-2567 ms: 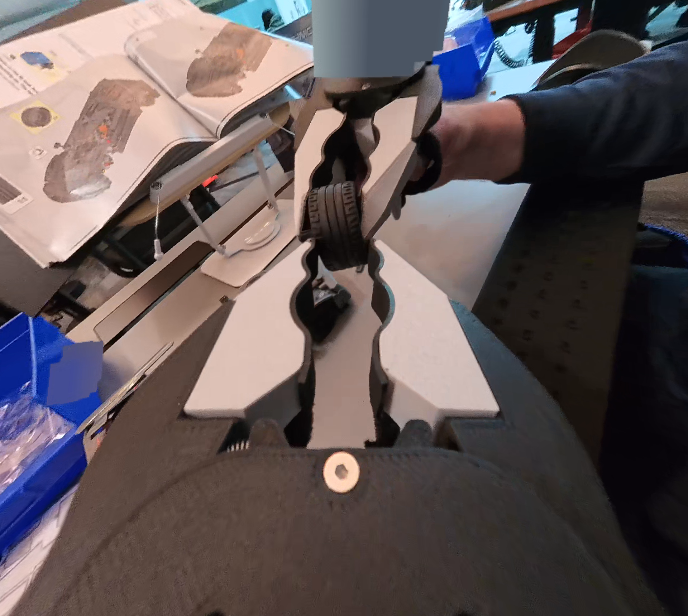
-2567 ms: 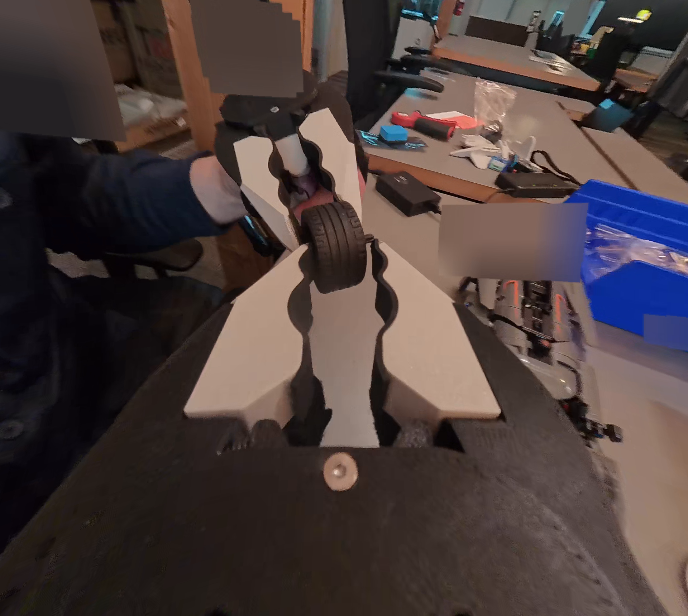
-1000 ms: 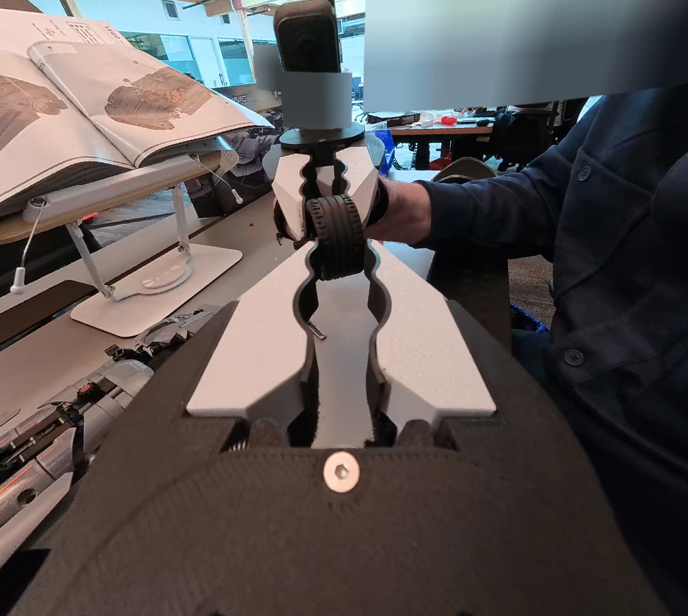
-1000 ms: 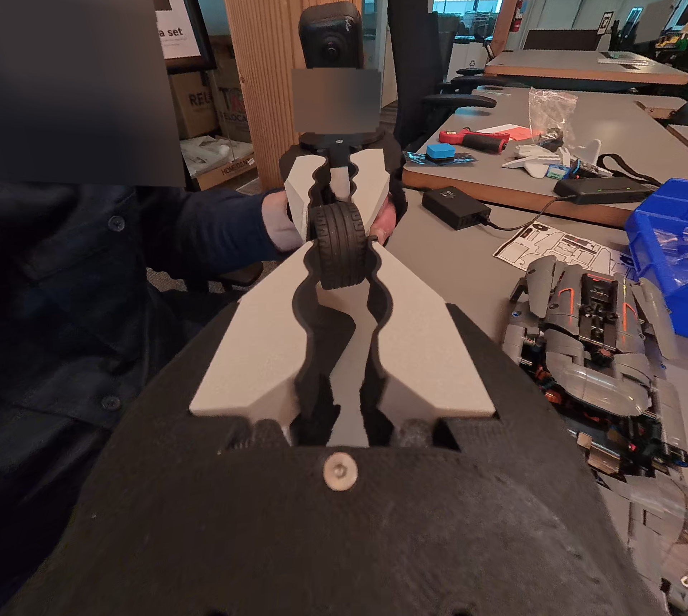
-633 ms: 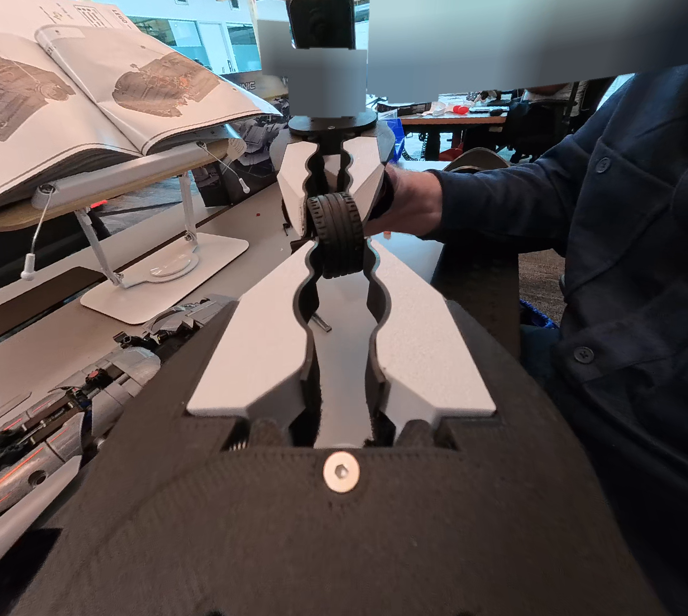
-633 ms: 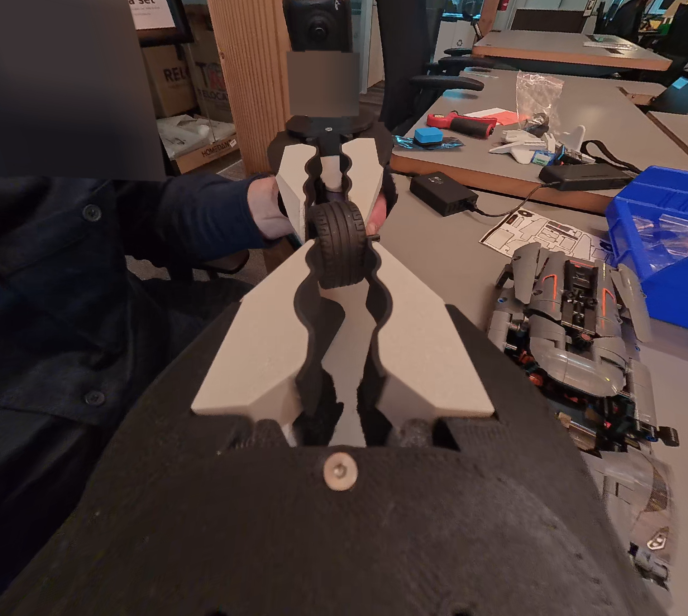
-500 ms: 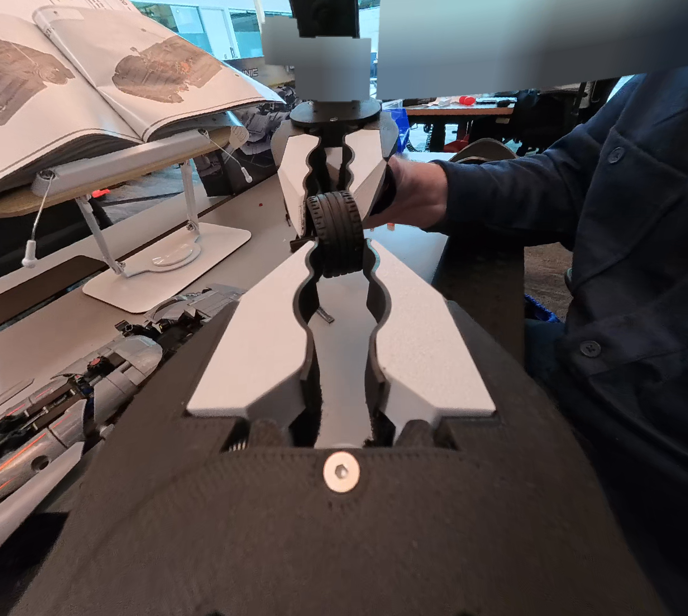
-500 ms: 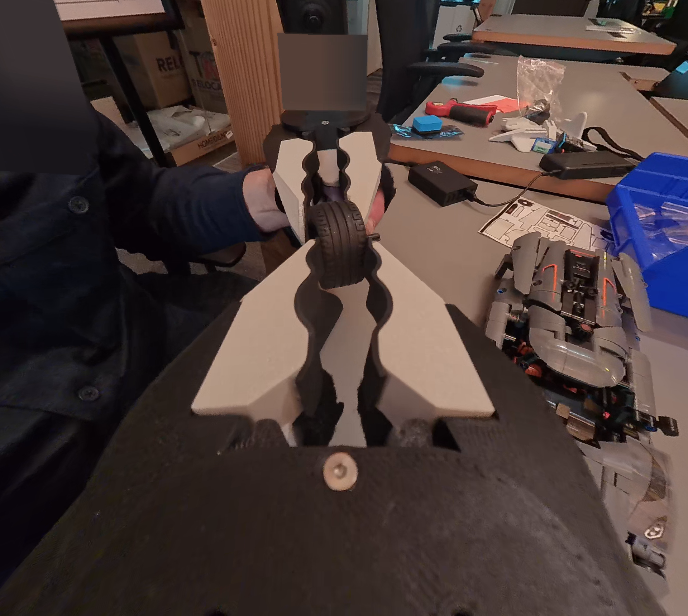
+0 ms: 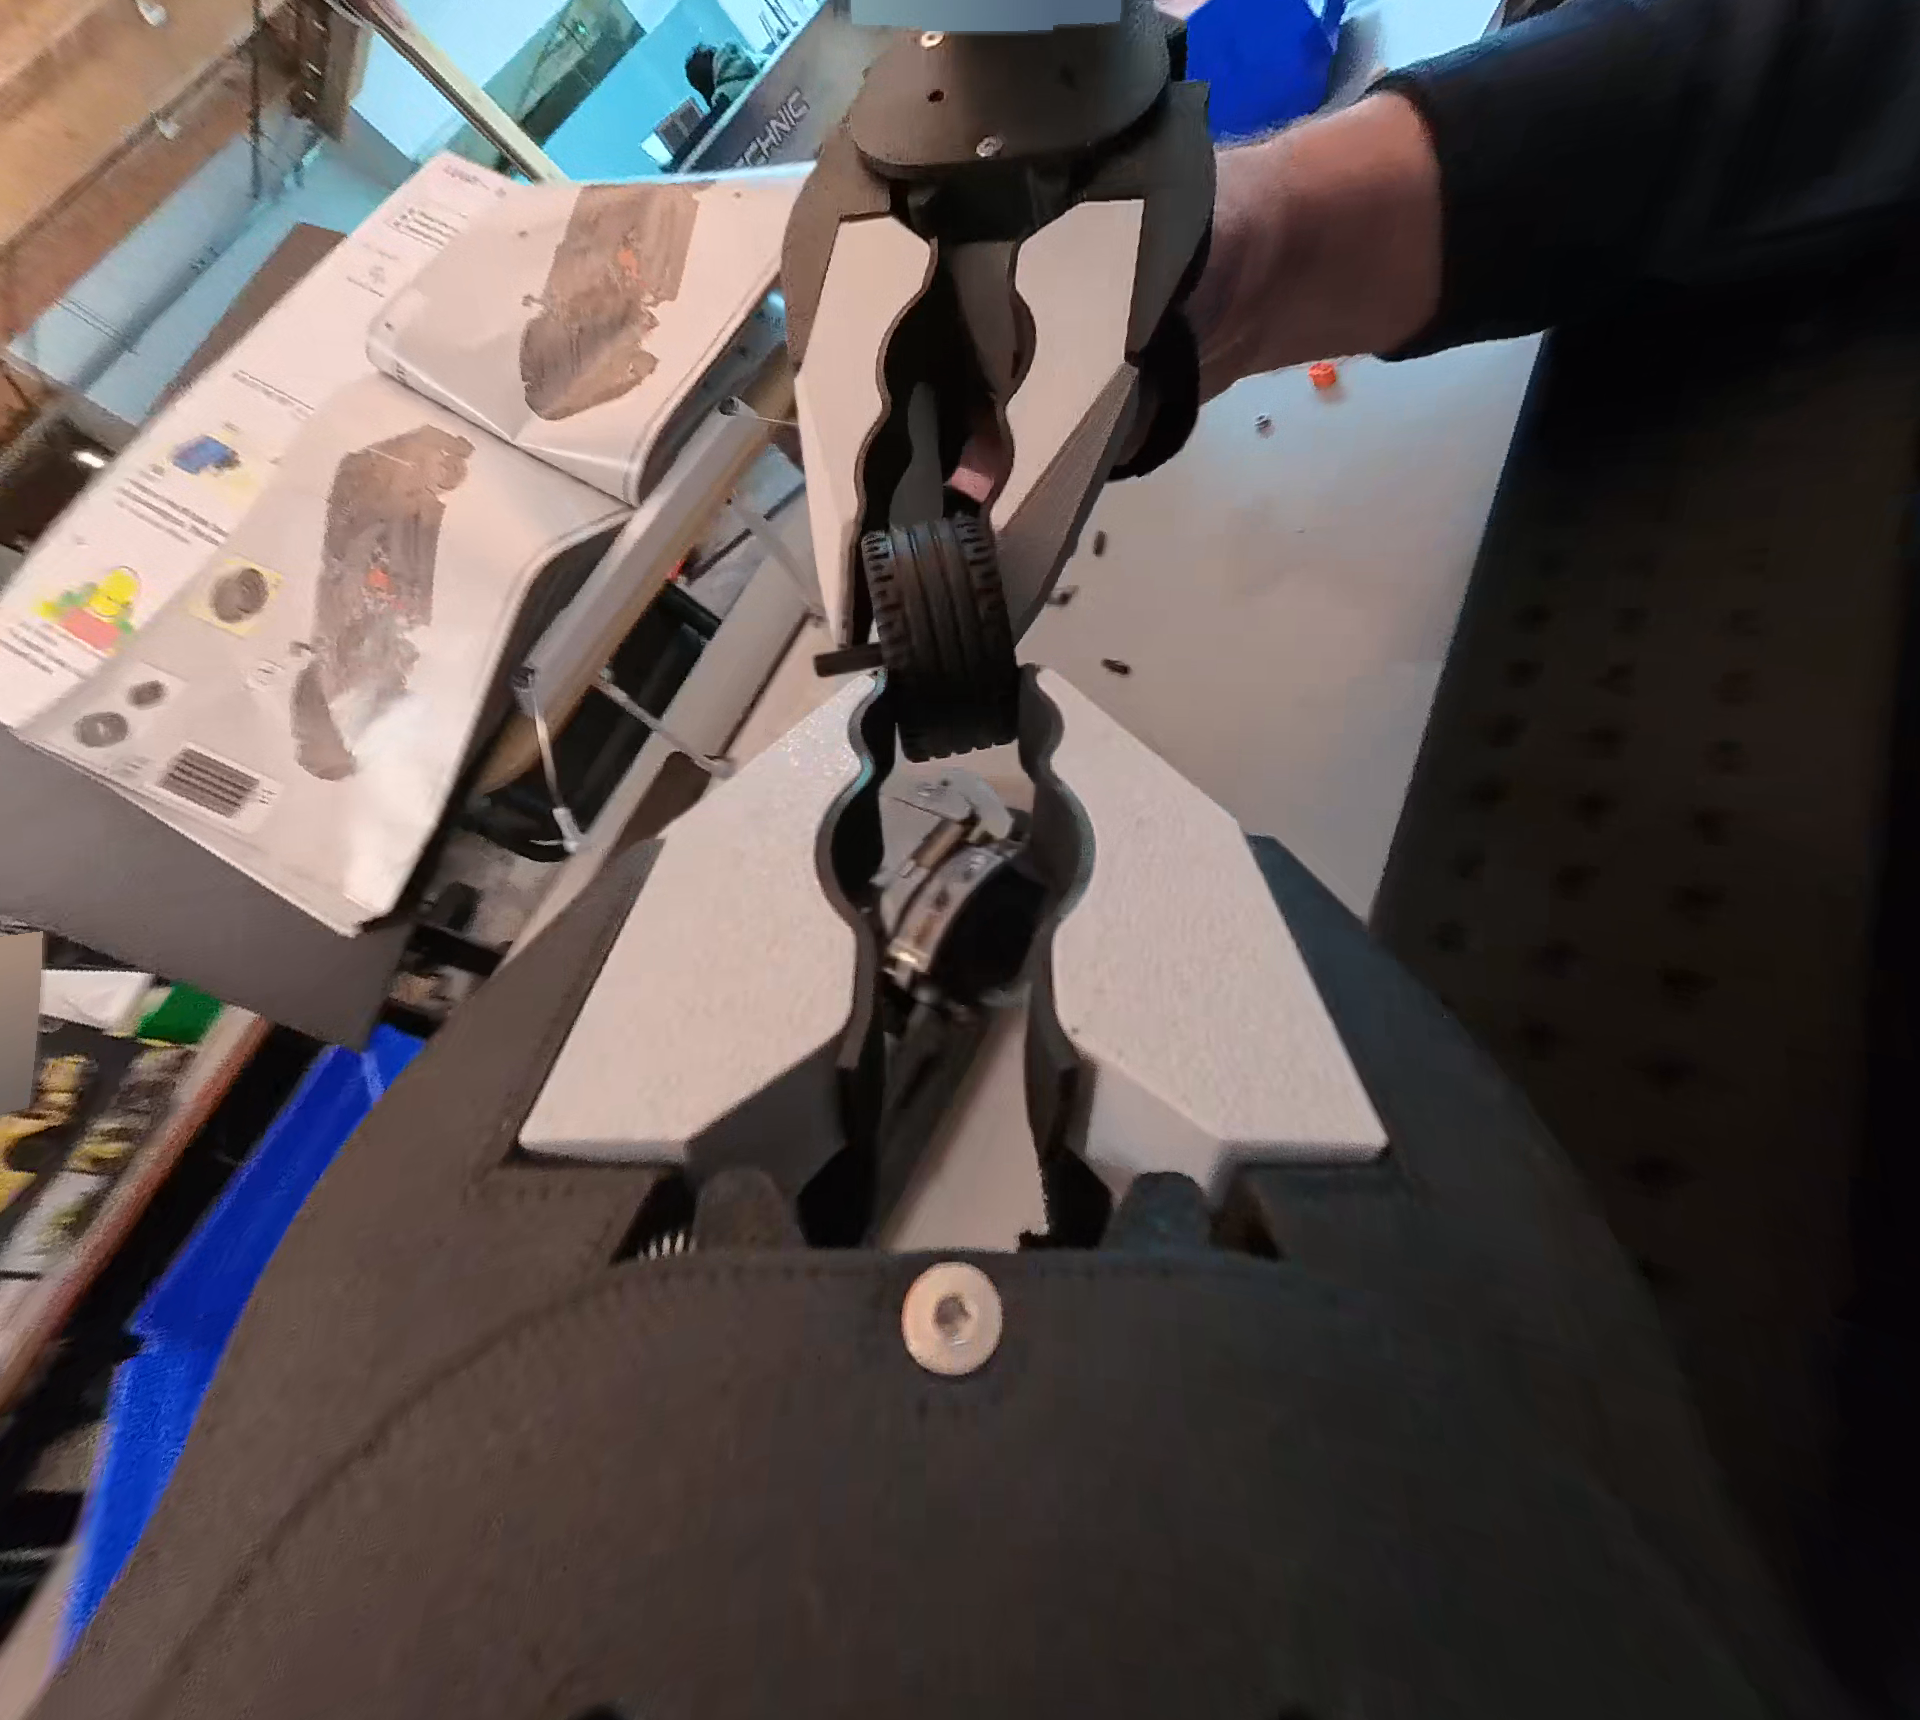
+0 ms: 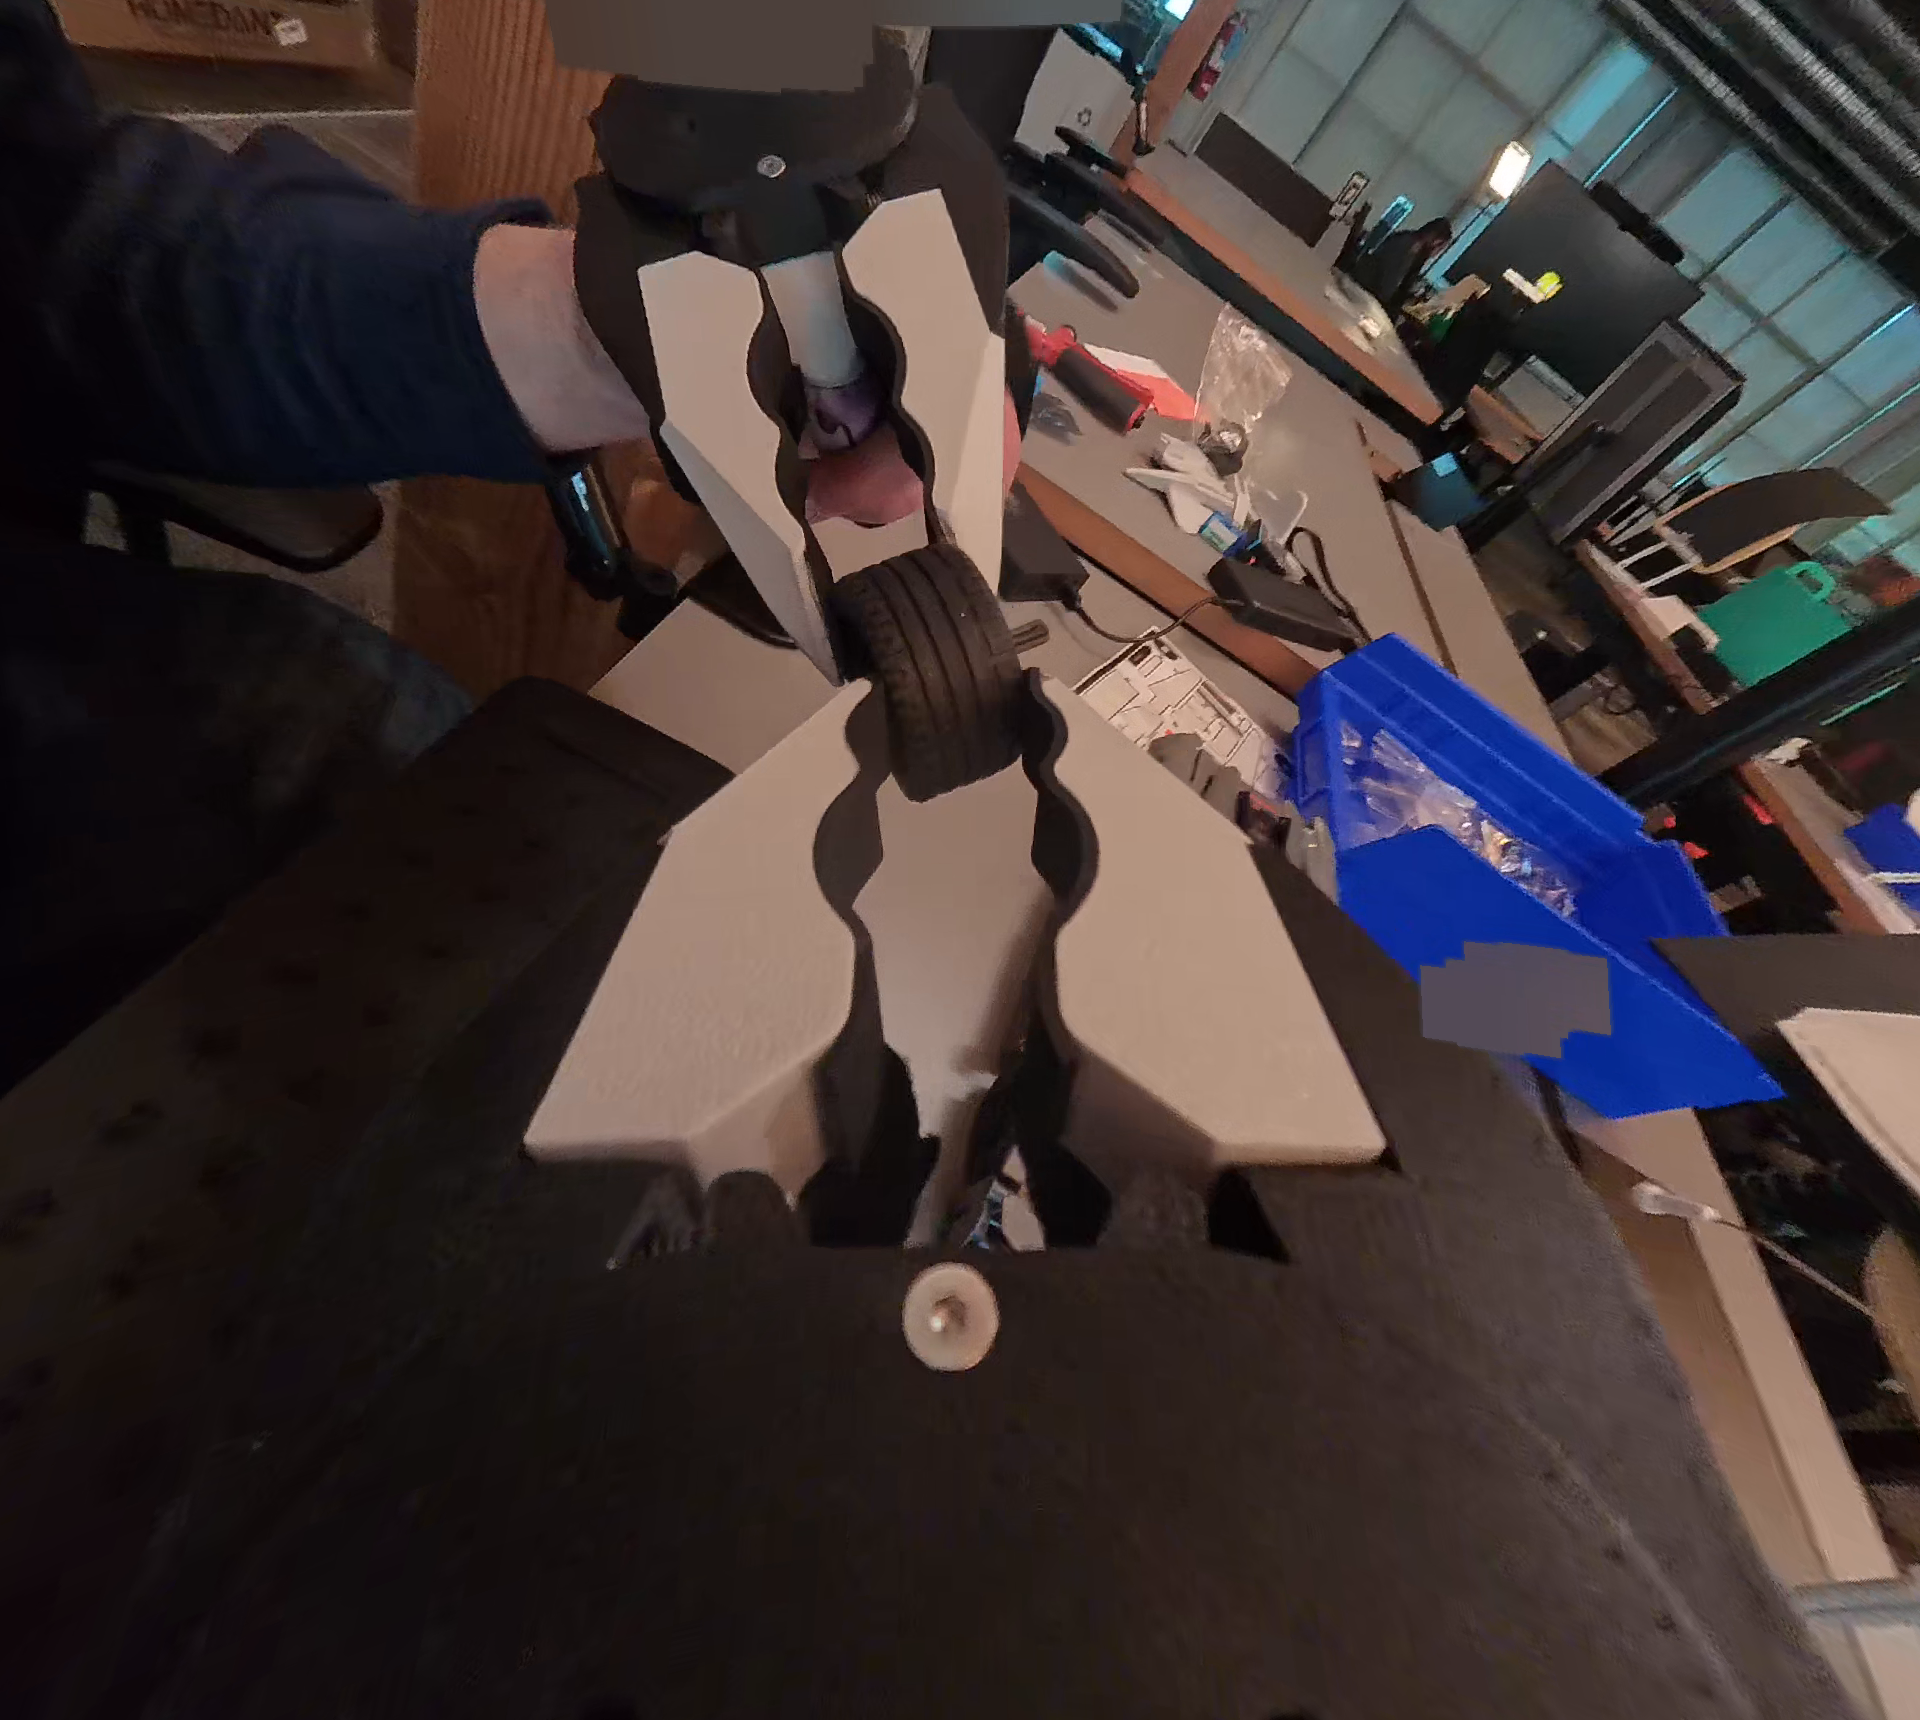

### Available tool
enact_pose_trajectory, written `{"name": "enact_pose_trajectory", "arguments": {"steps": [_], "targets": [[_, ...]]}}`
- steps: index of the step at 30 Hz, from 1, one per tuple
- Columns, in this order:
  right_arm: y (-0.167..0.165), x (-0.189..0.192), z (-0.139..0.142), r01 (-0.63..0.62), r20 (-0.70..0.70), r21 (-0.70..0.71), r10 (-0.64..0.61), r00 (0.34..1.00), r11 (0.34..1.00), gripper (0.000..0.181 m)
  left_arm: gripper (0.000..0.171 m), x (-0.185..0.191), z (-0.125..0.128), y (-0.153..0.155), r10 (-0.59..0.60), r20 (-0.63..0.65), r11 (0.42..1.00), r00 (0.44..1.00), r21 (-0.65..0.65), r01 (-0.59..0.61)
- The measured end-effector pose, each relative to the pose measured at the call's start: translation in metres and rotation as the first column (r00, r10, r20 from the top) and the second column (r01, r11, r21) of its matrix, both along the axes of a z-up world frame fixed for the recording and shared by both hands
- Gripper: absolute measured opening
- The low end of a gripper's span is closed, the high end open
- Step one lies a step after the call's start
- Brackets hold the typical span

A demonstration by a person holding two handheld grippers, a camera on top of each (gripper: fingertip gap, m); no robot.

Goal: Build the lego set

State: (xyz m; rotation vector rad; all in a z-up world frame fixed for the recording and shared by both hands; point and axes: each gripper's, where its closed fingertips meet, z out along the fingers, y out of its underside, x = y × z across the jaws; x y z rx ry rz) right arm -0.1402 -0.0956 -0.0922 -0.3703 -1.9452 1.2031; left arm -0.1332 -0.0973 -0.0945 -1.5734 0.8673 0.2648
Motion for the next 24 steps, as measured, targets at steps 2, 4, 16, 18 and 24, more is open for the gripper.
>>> {"name": "enact_pose_trajectory", "arguments": {"steps": [2, 4, 16, 18, 24], "targets": [[0.003, -0.003, -0.007, 0.015, 0.028, 0.001, -0.016, 0.999, 1.0, 0.022, 0.021, -0.003, -0.008, 0.0, -0.001, 0.042, 0.999, 0.999, -0.041, 0.003], [0.008, -0.007, -0.015, 0.038, 0.066, -0.002, -0.038, 0.997, 0.999, 0.022, 0.025, -0.012, -0.011, -0.004, 0.025, 0.058, 0.997, 0.998, -0.068, -0.021], [0.026, -0.03, -0.081, 0.123, 0.281, 0.085, -0.142, 0.949, 0.989, 0.022, 0.061, -0.242, -0.094, -0.021, 0.658, 0.141, 0.678, 0.74, -0.539, -0.5], [0.027, -0.031, -0.084, 0.122, 0.29, 0.086, -0.142, 0.946, 0.989, 0.022, 0.067, -0.259, -0.117, -0.025, 0.72, 0.131, 0.59, 0.681, -0.632, -0.503], [0.034, -0.032, -0.085, 0.141, 0.299, 0.068, -0.155, 0.941, 0.988, 0.022, 0.07, -0.258, -0.164, 0.003, 0.776, 0.215, 0.531, 0.594, -0.731, -0.428]]}}
